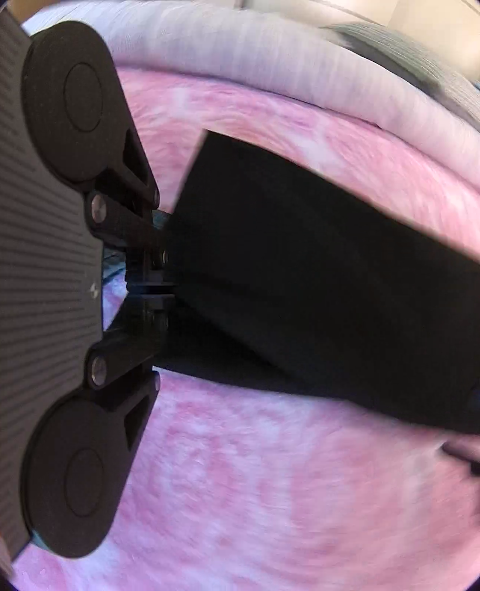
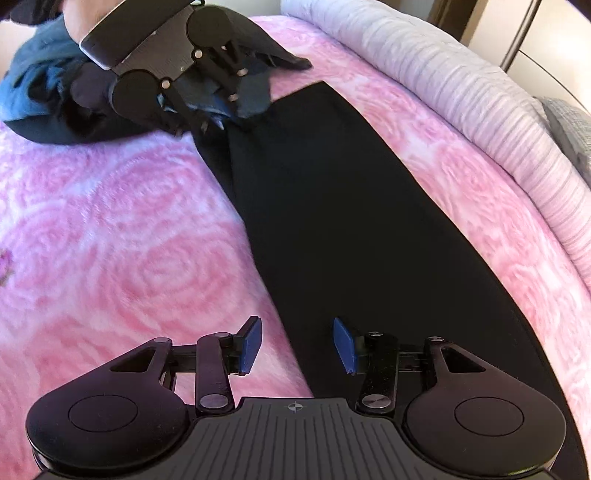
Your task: Fold clothes
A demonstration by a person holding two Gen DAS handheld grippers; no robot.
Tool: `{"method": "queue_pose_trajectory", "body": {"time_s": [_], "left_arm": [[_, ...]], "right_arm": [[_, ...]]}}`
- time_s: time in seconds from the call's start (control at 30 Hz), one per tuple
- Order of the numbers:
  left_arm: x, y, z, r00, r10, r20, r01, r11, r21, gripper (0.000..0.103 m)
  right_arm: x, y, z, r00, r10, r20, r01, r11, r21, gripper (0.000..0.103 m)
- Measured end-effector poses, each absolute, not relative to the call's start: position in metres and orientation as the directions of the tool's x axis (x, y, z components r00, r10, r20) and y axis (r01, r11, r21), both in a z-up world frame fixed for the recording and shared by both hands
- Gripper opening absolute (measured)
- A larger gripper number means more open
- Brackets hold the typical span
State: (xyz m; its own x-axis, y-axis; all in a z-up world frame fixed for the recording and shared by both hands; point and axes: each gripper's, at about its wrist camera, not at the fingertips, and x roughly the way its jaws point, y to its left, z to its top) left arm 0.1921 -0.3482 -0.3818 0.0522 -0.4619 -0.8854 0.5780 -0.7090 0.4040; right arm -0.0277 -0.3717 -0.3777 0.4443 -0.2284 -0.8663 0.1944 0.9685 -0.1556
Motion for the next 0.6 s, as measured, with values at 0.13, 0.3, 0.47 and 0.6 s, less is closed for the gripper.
{"method": "queue_pose_trajectory", "body": {"time_s": [0.13,0.3,0.47,0.6], "left_arm": [[0.231,-0.357,-0.339,-0.076,-0.366,-0.928,0.804,-0.573,0.160,0.002],[0.224,-0.361,-0.359,-0.005,-0.364,-0.932,0.777,-0.588,0.225,0.012],[0.211,-0.347,-0.363,0.056,-0.372,-0.927,0.701,-0.646,0.302,0.020],[0.190,-0.337,-0.338,0.019,-0.391,-0.920,0.693,-0.658,0.294,0.020]], "right_arm": [[-0.046,-0.374,-0.368,0.439,-0.246,-0.864,0.190,0.965,-0.179,0.047],[-0.056,-0.372,-0.381,0.397,-0.297,-0.868,0.139,0.955,-0.263,0.048],[-0.073,-0.385,-0.387,0.342,-0.408,-0.846,0.244,0.908,-0.339,0.048],[-0.118,-0.388,-0.367,0.323,-0.483,-0.814,0.502,0.816,-0.285,0.049]]}}
